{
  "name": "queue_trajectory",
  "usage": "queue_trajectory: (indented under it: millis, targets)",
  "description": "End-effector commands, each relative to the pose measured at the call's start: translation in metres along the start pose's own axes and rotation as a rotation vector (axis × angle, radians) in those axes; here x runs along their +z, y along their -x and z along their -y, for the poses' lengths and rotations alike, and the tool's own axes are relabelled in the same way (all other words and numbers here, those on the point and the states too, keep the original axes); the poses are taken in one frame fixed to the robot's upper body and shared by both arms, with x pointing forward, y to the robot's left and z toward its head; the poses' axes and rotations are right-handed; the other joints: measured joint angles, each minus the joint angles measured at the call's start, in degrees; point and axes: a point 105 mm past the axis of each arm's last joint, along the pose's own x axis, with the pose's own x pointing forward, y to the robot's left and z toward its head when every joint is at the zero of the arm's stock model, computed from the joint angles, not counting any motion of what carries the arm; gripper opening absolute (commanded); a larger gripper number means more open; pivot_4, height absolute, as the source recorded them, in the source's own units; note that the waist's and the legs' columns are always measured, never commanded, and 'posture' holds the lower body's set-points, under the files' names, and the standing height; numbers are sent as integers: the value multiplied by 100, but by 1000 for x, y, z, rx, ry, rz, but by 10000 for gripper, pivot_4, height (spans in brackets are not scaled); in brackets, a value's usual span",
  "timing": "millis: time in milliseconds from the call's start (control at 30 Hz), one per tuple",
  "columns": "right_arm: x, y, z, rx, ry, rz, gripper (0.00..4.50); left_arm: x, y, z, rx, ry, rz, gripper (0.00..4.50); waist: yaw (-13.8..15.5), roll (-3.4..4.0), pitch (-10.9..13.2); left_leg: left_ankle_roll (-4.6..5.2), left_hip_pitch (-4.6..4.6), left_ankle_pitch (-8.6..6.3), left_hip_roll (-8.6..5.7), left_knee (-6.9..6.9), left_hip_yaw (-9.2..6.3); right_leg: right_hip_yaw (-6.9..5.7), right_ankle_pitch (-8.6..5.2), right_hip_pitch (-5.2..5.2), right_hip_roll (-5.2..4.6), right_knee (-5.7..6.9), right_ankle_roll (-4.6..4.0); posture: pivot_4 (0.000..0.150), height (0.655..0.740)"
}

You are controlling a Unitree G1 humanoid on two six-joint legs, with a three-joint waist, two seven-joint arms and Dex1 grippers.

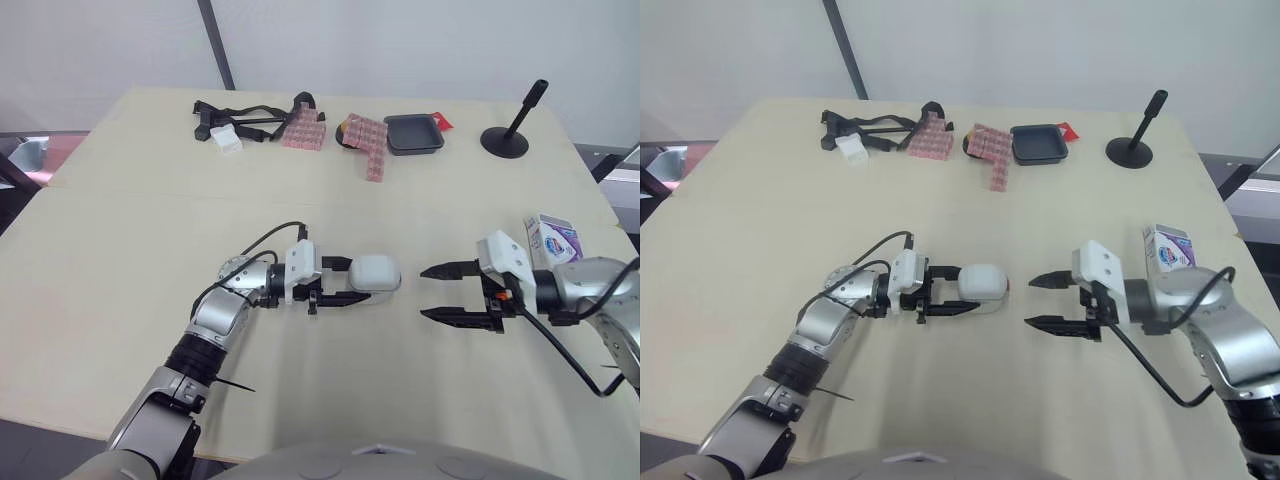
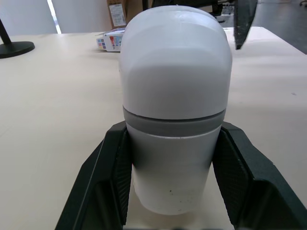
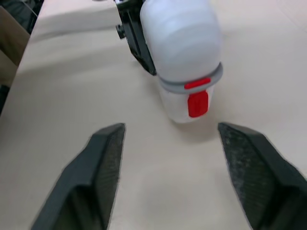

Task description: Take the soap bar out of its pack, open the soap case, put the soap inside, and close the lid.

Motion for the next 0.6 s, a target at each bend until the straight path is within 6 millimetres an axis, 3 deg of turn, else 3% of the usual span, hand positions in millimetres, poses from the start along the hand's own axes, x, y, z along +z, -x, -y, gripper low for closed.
queue_trajectory:
  millis: [33, 233, 333, 600]
  targets:
    - [18, 10, 6, -47, 110, 107, 19695, 6, 4, -2, -7, -11, 14, 18954, -29, 0, 0, 3, 0, 0, 0, 1, 0, 0, 0, 0, 0, 1, 0, 1500, 7400]
    - [37, 4, 9, -61, 171, 222, 436, 5, 7, 1, -24, -8, 10, 18954, -78, 0, 0, 14, -1, 2, 0, 3, -1, -1, -1, -7, -2, 11, -2, 1500, 7400]
    - [53, -10, 6, -37, 192, 277, 436, 6, 7, 2, -24, -4, 13, 18954, -107, 0, 0, 18, -2, 3, -1, 6, -1, -1, -1, -9, -3, 15, -2, 1500, 7400]
    - [72, -48, 2, 13, 213, 302, 436, 5, 6, 2, -15, 3, 10, 18954, -108, 1, -1, 24, 1, 8, -2, 11, -2, -4, -2, -26, -5, 24, -3, 1500, 7400]
